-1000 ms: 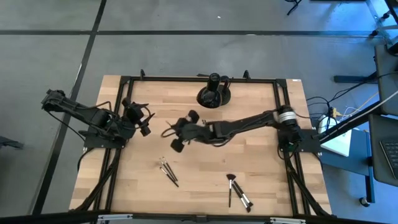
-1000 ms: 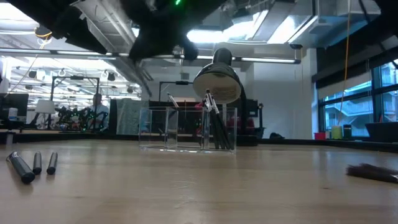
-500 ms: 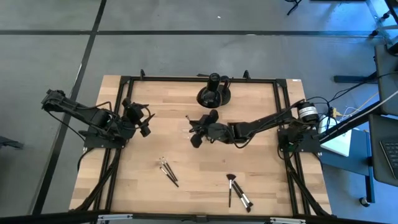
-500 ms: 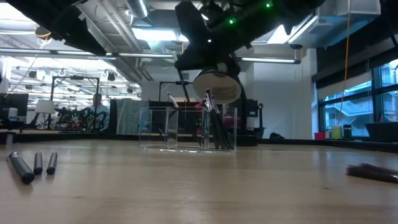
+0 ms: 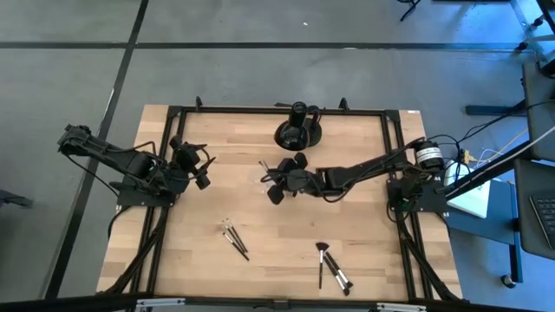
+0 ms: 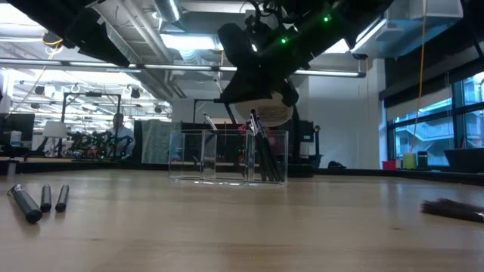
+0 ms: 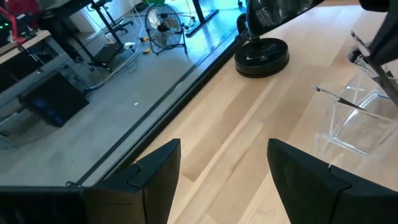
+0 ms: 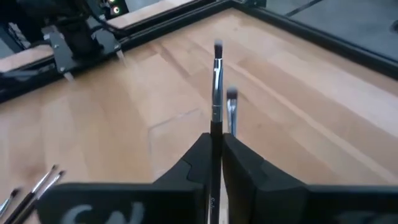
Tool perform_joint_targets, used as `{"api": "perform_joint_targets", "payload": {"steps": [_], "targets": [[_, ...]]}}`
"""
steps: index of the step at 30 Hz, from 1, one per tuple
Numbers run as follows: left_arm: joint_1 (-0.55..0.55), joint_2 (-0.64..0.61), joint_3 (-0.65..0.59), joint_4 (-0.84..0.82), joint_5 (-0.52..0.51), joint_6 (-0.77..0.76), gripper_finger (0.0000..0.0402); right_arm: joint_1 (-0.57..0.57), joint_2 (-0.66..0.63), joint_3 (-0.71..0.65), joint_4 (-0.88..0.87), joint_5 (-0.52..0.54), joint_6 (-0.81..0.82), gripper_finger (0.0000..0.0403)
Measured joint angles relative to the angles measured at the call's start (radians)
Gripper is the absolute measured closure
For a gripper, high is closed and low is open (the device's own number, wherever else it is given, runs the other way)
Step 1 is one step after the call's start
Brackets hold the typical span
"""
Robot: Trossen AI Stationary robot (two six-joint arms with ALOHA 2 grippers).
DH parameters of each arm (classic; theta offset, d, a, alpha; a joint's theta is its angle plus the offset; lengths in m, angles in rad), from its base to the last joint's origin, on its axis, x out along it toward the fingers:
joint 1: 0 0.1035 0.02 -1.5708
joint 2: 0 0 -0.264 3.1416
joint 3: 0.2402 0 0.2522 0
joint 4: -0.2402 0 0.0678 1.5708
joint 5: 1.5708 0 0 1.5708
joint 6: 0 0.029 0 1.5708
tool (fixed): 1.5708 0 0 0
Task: Pick & Place Makeup Supplies
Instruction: Put the makeup brush into the transparent organizer
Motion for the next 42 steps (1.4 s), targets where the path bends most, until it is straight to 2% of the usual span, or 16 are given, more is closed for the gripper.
{"api": "perform_joint_targets", "payload": {"steps": [13,21,30,33,37,42], "targets": [[0.000,0.000,0.000,0.000,0.000,0.005,0.0167,-0.011,0.000,0.000,-0.068,-0.003,0.014,0.0285],[0.000,0.000,0.000,0.000,-0.001,0.011,0.0167,-0.011,0.000,0.000,-0.009,-0.060,-0.059,0.0279],[0.000,0.000,0.000,0.000,0.003,0.011,0.0167,0.034,-0.030,0.000,-0.030,-0.058,-0.066,0.0279],[0.000,0.002,0.000,0.000,0.007,0.001,0.0167,0.083,-0.092,0.001,-0.086,-0.007,-0.066,0.0279],[0.000,0.020,0.000,0.009,0.008,-0.015,0.0167,0.158,-0.199,0.001,-0.249,0.055,-0.004,0.0279],[0.000,0.073,-0.001,0.094,0.010,0.025,0.0167,0.242,-0.301,0.001,-0.490,-0.002,0.228,0.0279]]}}
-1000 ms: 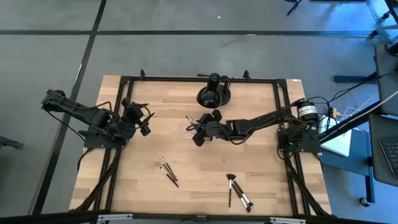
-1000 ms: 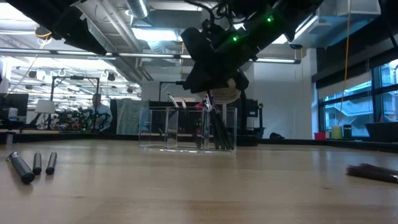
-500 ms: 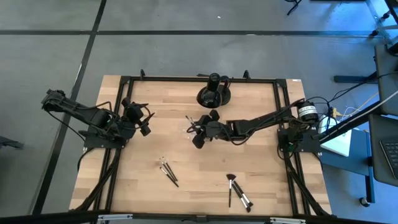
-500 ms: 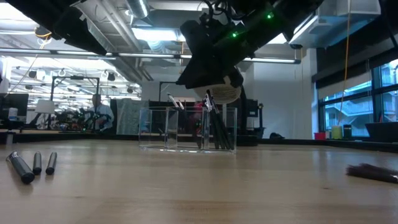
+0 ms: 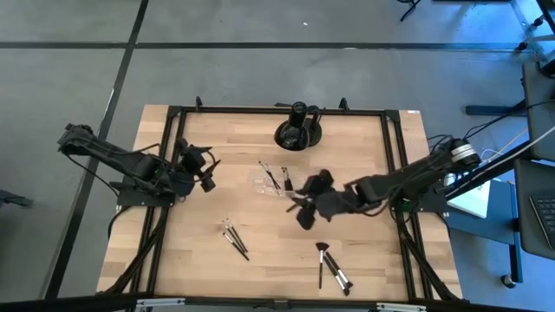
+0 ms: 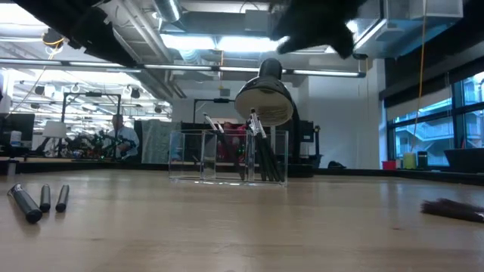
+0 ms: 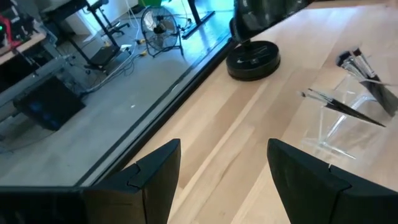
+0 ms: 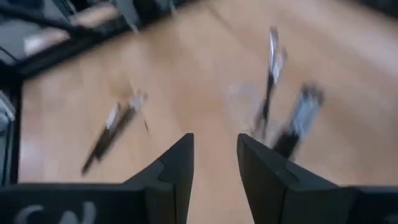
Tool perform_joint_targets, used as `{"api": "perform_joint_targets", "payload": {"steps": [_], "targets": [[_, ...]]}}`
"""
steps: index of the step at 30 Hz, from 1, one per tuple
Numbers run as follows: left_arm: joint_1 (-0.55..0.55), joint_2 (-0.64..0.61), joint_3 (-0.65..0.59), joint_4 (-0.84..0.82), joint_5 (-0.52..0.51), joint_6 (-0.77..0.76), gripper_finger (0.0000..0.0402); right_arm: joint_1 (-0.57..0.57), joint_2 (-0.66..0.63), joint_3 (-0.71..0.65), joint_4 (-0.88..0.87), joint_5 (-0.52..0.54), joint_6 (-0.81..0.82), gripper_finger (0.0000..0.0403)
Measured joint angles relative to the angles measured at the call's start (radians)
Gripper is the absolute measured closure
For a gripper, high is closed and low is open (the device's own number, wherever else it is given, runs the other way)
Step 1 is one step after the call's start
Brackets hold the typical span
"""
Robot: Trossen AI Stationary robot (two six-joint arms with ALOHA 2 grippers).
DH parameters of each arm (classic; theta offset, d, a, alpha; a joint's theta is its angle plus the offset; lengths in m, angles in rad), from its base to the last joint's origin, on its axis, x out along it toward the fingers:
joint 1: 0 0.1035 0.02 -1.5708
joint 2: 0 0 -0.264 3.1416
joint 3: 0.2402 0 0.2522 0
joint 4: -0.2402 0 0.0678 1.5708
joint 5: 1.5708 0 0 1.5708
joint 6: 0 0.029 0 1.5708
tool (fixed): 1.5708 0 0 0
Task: Pick & Place Makeup Supplies
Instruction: Put the makeup brush into the transparent organizer
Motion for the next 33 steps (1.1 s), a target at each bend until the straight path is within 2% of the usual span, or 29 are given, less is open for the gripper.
{"api": "perform_joint_targets", "payload": {"steps": [3,6,9,15,19,23,27,33], "targets": [[0.000,0.037,0.000,0.058,-0.002,0.046,0.0167,0.047,-0.008,0.000,-0.111,0.024,0.103,0.0279],[0.003,0.073,0.000,0.094,-0.014,0.101,0.0167,0.074,-0.003,0.000,-0.153,0.066,0.119,0.0279],[0.003,0.108,0.000,0.115,-0.060,0.159,0.0167,0.076,0.002,0.000,-0.149,0.088,0.059,0.0279],[0.011,0.169,0.000,0.144,-0.071,0.229,0.0167,0.055,0.002,0.000,-0.109,0.090,-0.053,0.0279],[0.060,0.195,0.000,0.216,-0.067,0.264,0.0167,0.044,0.002,0.000,-0.109,0.053,-0.046,0.0279],[0.122,0.203,0.000,0.328,0.047,0.298,0.0167,0.048,0.002,0.000,-0.148,-0.038,0.089,0.0280],[0.147,0.228,0.000,0.415,0.192,0.269,0.0167,0.108,0.002,0.000,-0.281,-0.096,0.286,0.0296],[0.114,0.312,0.000,0.525,0.256,0.185,0.0167,0.225,0.005,0.000,-0.423,-0.152,0.570,0.0334]]}}
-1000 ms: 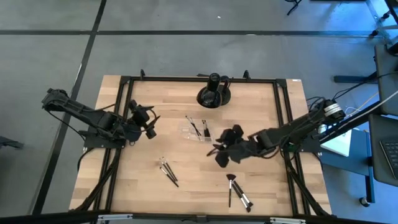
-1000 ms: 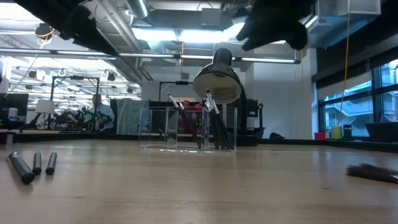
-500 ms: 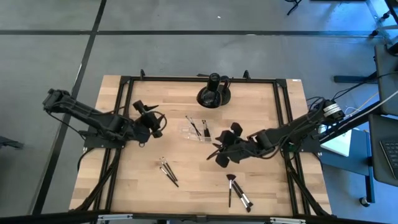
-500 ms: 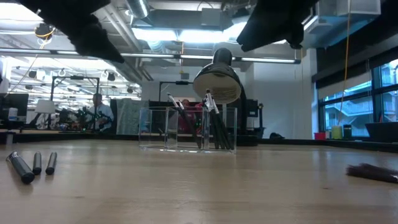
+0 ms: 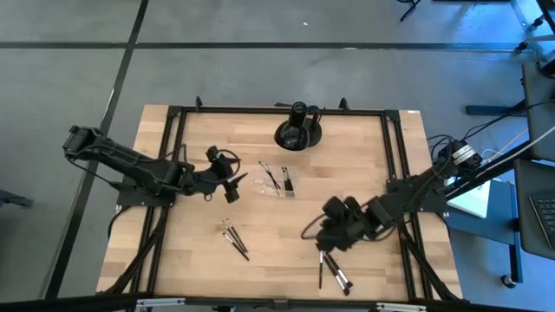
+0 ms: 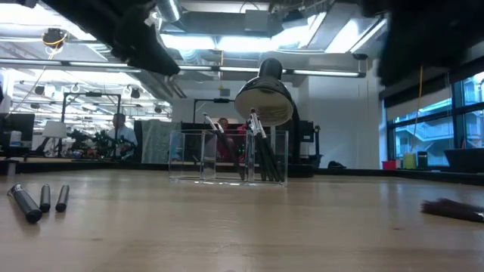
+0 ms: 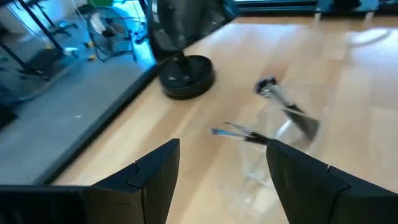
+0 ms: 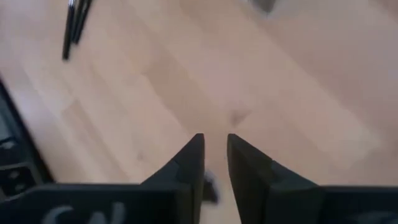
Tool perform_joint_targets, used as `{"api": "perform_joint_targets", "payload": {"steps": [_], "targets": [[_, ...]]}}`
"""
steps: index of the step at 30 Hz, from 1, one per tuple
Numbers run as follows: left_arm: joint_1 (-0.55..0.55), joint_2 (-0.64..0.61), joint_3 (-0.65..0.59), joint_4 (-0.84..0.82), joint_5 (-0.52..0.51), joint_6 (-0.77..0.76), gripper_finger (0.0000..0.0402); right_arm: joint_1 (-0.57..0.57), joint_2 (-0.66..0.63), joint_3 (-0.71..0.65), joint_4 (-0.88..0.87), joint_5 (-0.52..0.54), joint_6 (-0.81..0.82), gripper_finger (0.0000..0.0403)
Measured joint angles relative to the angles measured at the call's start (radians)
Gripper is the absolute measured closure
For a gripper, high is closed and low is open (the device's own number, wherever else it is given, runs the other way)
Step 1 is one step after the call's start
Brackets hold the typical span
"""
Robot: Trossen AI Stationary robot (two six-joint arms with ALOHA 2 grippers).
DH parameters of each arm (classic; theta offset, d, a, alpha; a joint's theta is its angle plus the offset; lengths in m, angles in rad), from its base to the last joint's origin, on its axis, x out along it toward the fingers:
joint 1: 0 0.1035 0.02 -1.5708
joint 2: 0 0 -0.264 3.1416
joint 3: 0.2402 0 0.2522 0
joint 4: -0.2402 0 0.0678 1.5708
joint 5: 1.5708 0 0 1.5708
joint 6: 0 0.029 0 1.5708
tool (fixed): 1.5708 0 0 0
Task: Pick & Place Makeup Supplies
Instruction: Put the makeup brush into the transparent organizer
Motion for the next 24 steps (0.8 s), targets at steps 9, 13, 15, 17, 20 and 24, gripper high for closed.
{"api": "perform_joint_targets", "payload": {"steps": [9,13,15,17,20,24], "targets": [[-0.069,0.183,0.003,0.063,0.029,-0.356,0.0167,0.189,0.076,0.000,0.061,0.121,0.180,0.0355],[-0.106,0.224,0.003,0.049,0.075,-0.474,0.0167,0.183,0.159,0.000,0.206,0.151,0.133,0.0355],[-0.116,0.221,0.003,0.047,0.086,-0.478,0.0167,0.146,0.197,0.000,0.290,0.142,0.070,0.0355],[-0.120,0.189,0.004,0.017,0.094,-0.464,0.0167,0.096,0.226,0.000,0.375,0.139,0.002,0.0355],[-0.136,0.111,0.032,-0.122,0.112,-0.487,0.0167,0.020,0.254,0.000,0.504,0.137,-0.108,0.0355],[-0.229,0.017,0.046,-0.312,0.093,-0.557,0.0167,-0.057,0.294,0.000,0.679,0.119,-0.221,0.0355]]}}
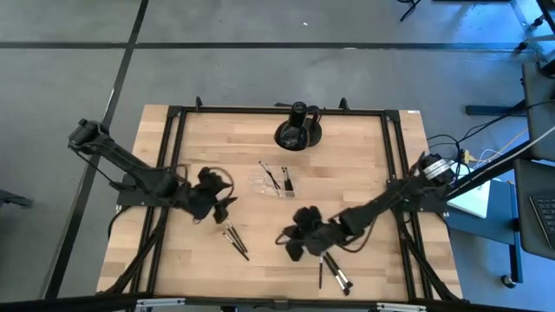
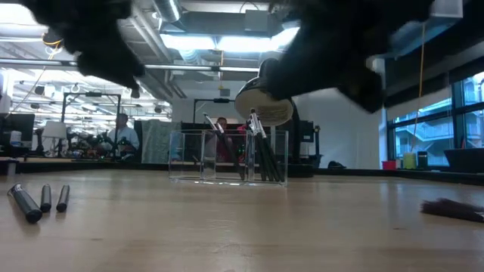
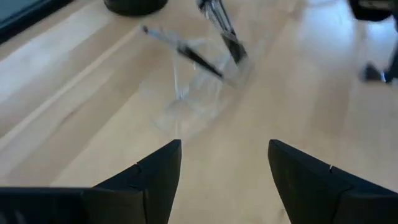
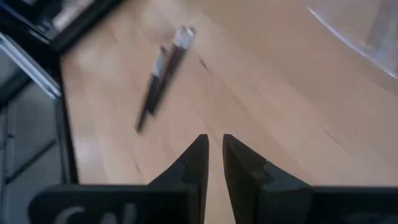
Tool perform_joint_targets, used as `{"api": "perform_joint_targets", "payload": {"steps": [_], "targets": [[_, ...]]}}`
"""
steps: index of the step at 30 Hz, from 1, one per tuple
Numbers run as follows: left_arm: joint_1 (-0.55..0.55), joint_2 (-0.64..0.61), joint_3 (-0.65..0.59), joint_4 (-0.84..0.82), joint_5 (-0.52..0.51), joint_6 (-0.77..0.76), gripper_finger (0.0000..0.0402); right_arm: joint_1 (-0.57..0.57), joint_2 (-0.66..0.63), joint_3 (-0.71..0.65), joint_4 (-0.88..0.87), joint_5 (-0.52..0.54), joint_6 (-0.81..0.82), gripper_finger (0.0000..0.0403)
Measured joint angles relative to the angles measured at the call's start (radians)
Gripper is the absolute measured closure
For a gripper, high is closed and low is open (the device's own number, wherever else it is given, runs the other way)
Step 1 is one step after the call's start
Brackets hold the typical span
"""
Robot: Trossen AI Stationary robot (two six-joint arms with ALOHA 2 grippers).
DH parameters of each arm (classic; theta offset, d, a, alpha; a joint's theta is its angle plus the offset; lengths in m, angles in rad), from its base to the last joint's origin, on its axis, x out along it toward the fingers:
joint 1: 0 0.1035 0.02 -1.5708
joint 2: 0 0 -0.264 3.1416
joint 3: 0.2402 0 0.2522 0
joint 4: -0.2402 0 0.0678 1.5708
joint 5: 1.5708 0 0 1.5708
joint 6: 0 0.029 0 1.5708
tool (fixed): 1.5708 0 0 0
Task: Pick & Place Makeup Supplies
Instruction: Put the makeup brush into the transparent organizer
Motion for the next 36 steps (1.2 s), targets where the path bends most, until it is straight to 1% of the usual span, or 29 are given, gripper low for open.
{"api": "perform_joint_targets", "payload": {"steps": [3,6,9,11,13,16,18,21,24,28,29,32,36], "targets": [[-0.105,0.000,0.000,-0.076,-0.050,-0.107,0.0173,-0.033,0.038,0.006,0.101,-0.022,-0.045,0.0354],[-0.206,0.042,-0.001,-0.110,-0.075,-0.211,0.0185,-0.057,0.109,0.092,0.099,-0.020,-0.088,0.0354],[-0.288,0.091,-0.001,-0.107,-0.123,-0.252,0.0198,-0.082,0.215,0.242,0.083,-0.030,-0.180,0.0354],[-0.325,0.117,-0.001,-0.099,-0.159,-0.264,0.0206,-0.099,0.291,0.368,0.017,-0.042,-0.249,0.0354],[-0.355,0.132,0.000,-0.106,-0.158,-0.263,0.0212,-0.117,0.365,0.494,-0.060,-0.039,-0.318,0.0354],[-0.388,0.141,0.000,-0.124,-0.149,-0.261,0.0217,-0.148,0.468,0.659,-0.157,-0.031,-0.373,0.0353],[-0.404,0.136,0.000,-0.155,-0.152,-0.267,0.0219,-0.164,0.528,0.749,-0.205,-0.047,-0.393,0.0348],[-0.407,0.101,0.000,-0.252,-0.171,-0.279,0.0221,-0.182,0.610,0.866,-0.258,-0.086,-0.400,0.0331],[-0.394,0.031,0.007,-0.412,-0.197,-0.303,0.0221,-0.194,0.681,0.973,-0.326,-0.129,-0.385,0.0308],[-0.378,-0.070,0.042,-0.563,-0.249,-0.381,0.0221,-0.202,0.750,1.097,-0.469,-0.121,-0.322,0.0289],[-0.379,-0.093,0.044,-0.568,-0.267,-0.383,0.0221,-0.203,0.763,1.123,-0.505,-0.115,-0.319,0.0288],[-0.381,-0.144,0.045,-0.559,-0.334,-0.394,0.0222,-0.205,0.799,1.185,-0.541,-0.113,-0.321,0.0286],[-0.388,-0.147,0.046,-0.551,-0.397,-0.411,0.0222,-0.204,0.825,1.211,-0.533,-0.126,-0.320,0.0286]]}}
